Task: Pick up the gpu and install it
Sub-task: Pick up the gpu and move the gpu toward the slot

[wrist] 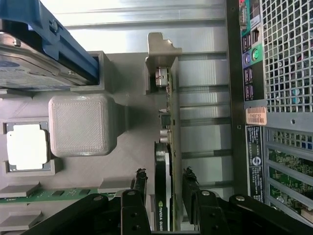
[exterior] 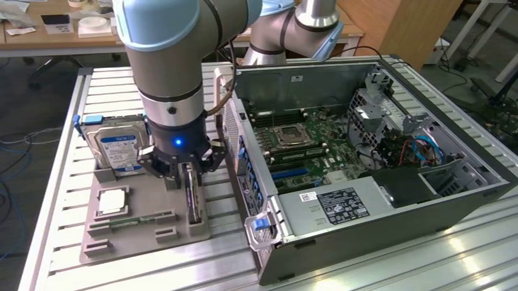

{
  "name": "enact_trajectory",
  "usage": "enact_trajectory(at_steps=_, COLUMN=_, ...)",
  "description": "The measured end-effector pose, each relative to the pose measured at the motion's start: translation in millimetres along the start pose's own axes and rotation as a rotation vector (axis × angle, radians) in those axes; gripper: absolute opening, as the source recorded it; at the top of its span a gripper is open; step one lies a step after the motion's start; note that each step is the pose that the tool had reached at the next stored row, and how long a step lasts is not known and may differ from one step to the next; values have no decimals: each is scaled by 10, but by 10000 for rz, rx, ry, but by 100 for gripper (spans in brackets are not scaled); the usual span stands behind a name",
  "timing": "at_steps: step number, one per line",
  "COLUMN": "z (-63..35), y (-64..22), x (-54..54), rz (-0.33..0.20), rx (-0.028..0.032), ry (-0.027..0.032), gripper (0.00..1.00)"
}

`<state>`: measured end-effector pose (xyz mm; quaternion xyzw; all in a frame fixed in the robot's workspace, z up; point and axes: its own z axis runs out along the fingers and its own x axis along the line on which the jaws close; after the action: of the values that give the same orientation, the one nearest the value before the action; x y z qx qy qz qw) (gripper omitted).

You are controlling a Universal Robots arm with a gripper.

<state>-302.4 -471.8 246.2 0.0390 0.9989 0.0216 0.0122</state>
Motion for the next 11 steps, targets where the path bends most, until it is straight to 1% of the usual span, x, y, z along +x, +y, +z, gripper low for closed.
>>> enact_trajectory(at_steps=11, z=63, y=0, x=3, rz=-1, rx=0, ry=0, gripper=43)
